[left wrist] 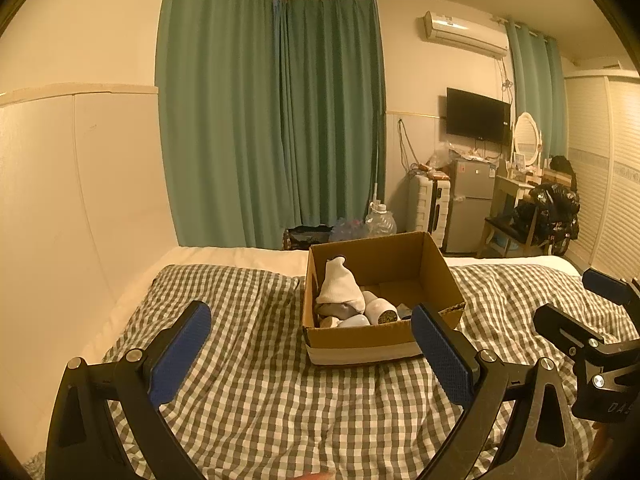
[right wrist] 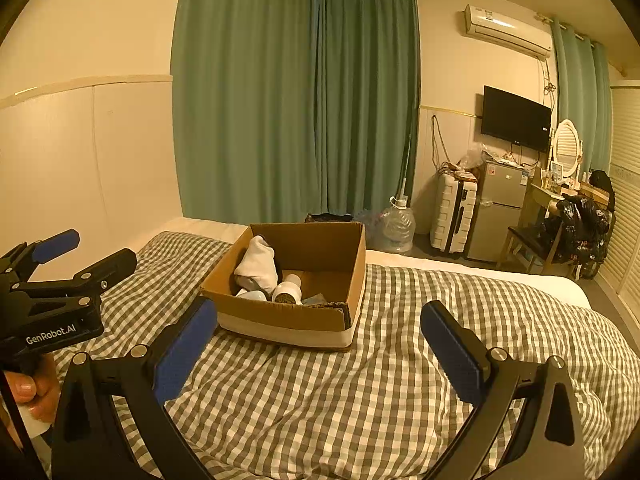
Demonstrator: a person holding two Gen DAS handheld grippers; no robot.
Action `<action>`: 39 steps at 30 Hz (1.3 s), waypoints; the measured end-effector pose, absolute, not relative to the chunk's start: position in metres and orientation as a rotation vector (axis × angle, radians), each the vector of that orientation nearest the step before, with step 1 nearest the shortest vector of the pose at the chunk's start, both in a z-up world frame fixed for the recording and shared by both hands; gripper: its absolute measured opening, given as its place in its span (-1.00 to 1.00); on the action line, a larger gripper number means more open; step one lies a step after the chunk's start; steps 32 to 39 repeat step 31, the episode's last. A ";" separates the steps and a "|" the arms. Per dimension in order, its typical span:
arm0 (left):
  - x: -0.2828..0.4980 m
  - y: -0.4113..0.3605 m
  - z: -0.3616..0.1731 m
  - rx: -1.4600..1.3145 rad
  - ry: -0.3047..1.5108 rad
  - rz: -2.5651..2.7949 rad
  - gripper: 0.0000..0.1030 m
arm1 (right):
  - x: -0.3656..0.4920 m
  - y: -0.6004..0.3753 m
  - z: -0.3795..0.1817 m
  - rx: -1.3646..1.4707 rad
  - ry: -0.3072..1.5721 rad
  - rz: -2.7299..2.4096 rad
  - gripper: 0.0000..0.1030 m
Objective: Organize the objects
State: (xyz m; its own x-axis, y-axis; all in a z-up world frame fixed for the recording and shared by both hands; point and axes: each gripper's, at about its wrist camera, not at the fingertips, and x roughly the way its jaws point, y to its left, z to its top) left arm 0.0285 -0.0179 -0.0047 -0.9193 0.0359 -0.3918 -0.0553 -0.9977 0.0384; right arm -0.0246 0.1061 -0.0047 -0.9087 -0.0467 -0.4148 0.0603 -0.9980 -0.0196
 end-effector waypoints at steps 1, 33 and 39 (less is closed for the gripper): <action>0.030 -0.017 -0.004 -0.615 0.075 3.033 1.00 | -0.025 0.106 -0.005 0.655 0.049 -3.017 0.99; 0.028 -0.011 -0.006 -0.638 0.095 3.025 1.00 | -0.020 0.111 -0.005 0.677 0.022 -3.008 0.99; 0.028 -0.011 -0.006 -0.638 0.095 3.025 1.00 | -0.020 0.111 -0.005 0.677 0.022 -3.008 0.99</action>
